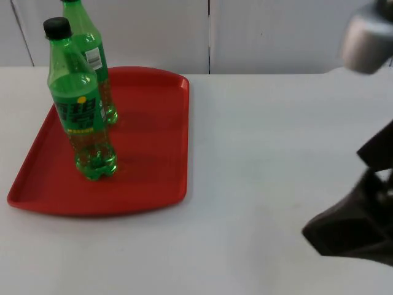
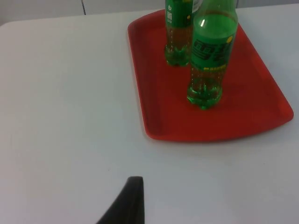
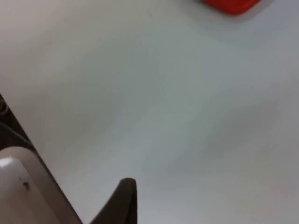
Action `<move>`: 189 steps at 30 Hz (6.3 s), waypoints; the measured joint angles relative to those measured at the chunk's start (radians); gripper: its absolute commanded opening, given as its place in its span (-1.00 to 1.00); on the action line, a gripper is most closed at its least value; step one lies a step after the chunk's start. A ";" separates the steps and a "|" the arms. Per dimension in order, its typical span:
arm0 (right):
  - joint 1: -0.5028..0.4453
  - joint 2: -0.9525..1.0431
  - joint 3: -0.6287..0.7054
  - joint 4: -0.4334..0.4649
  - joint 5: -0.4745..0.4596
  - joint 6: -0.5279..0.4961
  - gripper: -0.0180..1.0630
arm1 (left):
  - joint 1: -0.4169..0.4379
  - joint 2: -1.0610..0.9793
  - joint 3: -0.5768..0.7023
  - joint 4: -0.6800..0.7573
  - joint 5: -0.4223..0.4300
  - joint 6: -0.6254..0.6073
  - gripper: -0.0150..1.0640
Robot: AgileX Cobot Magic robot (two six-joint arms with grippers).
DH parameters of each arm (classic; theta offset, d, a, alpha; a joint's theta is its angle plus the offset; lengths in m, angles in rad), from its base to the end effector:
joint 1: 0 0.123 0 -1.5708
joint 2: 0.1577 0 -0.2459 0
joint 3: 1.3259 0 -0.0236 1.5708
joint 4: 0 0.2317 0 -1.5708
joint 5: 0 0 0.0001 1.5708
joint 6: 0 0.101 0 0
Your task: Place the bottle upright on the tray.
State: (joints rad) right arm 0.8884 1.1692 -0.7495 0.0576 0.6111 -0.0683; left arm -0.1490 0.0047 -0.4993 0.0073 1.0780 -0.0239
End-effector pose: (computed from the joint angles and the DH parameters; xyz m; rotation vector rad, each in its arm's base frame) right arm 0.1403 0.1779 0.2266 -1.1359 2.2921 0.3874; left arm 0.0265 -0.0033 0.2616 0.1289 2.0644 -0.0977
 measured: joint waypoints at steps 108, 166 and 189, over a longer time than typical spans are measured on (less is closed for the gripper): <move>0.002 -1.168 0.228 -0.077 0.479 0.047 0.98 | 0.000 0.000 0.000 0.000 0.000 0.000 0.98; -0.889 -1.168 0.232 -0.077 0.472 0.051 0.98 | 0.000 0.000 0.000 0.000 0.000 0.000 0.98; -0.897 -1.168 0.232 -0.077 0.472 0.057 0.98 | 0.000 0.000 0.000 0.000 0.000 0.000 0.98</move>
State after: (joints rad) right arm -0.0086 0.0016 -0.5176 -0.0198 1.0828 -0.0113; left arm -0.1490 0.0047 -0.4993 0.0073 1.0780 -0.0239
